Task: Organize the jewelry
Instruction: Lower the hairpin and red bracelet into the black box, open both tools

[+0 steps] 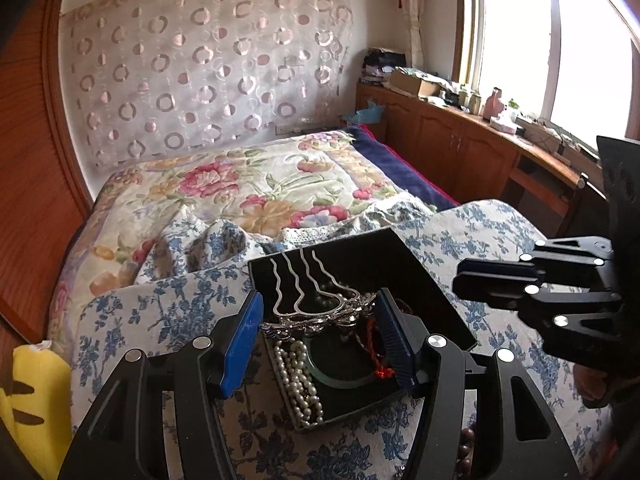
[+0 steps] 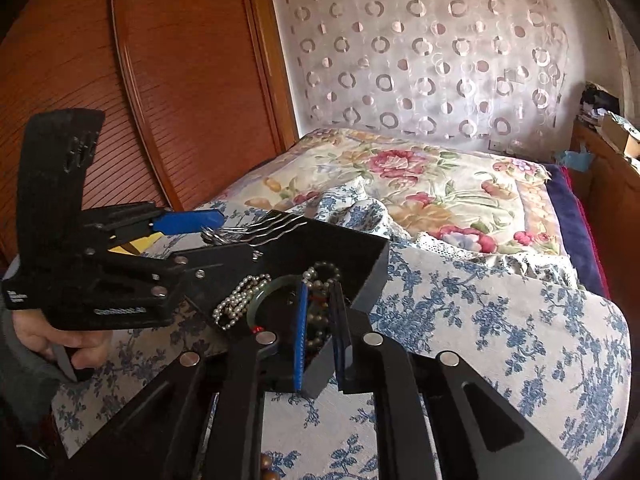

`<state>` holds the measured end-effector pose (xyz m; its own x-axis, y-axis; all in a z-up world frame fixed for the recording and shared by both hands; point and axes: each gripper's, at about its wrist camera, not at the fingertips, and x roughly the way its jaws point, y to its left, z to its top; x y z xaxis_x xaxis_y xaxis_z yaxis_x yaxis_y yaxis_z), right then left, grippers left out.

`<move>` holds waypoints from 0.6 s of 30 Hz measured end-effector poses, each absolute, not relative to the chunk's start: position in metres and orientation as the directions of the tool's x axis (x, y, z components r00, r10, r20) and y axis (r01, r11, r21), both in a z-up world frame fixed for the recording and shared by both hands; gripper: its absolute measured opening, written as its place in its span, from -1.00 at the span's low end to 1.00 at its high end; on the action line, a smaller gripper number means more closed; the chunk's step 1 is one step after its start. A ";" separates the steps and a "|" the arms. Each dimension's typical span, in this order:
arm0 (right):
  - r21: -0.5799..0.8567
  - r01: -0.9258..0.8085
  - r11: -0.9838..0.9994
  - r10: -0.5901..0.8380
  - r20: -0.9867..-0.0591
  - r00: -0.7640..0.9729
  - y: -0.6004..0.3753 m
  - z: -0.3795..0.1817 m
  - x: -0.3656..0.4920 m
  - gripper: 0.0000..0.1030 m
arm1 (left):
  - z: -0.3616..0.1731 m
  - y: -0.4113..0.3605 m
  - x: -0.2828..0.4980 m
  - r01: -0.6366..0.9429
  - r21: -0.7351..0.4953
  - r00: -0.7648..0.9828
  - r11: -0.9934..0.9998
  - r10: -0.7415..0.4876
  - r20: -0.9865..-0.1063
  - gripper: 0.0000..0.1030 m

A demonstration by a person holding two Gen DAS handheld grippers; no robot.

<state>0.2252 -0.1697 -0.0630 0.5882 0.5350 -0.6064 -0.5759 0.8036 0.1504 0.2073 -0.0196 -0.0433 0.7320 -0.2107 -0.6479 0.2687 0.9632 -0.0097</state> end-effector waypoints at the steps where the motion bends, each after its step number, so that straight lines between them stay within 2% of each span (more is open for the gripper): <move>1: 0.150 -0.575 0.805 0.534 -0.605 0.590 -0.170 -0.062 0.224 -0.75 | -0.044 -0.021 0.208 0.271 -0.007 0.731 0.963 -0.210 -0.650 0.08; 18: 0.151 -0.562 0.813 0.526 -0.606 0.597 -0.180 -0.064 0.212 -0.75 | -0.052 -0.027 0.210 0.285 0.007 0.713 0.959 -0.207 -0.670 0.10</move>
